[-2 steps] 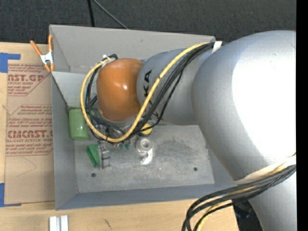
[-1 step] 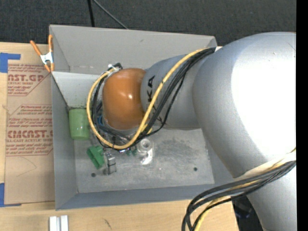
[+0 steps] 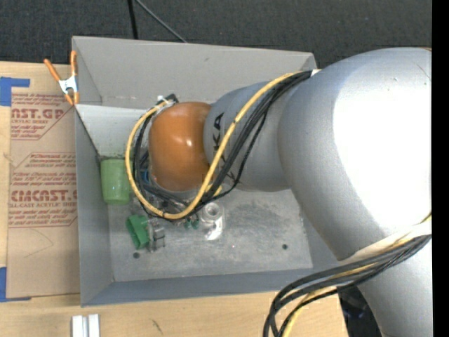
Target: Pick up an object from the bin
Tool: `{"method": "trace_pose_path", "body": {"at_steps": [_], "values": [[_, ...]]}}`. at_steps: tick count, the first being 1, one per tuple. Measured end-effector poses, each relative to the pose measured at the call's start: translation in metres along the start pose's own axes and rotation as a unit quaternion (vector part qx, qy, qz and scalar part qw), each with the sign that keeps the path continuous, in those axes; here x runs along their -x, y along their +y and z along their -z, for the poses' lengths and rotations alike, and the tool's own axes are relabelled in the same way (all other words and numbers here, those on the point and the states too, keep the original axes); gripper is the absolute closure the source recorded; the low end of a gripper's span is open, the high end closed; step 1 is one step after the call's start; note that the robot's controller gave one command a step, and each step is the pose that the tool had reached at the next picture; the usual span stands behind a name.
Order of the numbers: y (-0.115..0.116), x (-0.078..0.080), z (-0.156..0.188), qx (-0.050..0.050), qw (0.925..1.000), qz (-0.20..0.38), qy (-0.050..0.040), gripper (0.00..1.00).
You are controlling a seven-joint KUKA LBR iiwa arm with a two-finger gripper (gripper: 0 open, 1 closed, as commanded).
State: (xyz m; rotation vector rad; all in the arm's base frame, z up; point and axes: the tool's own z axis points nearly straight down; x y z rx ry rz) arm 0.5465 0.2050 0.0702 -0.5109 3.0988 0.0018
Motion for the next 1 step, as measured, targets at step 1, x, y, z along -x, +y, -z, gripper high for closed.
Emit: {"method": "trace_pose_path", "body": {"at_steps": [1], "values": [[0.0133,0.0127,0.1466,0.0,1.0,0.0,-0.0055,1.0]]}}
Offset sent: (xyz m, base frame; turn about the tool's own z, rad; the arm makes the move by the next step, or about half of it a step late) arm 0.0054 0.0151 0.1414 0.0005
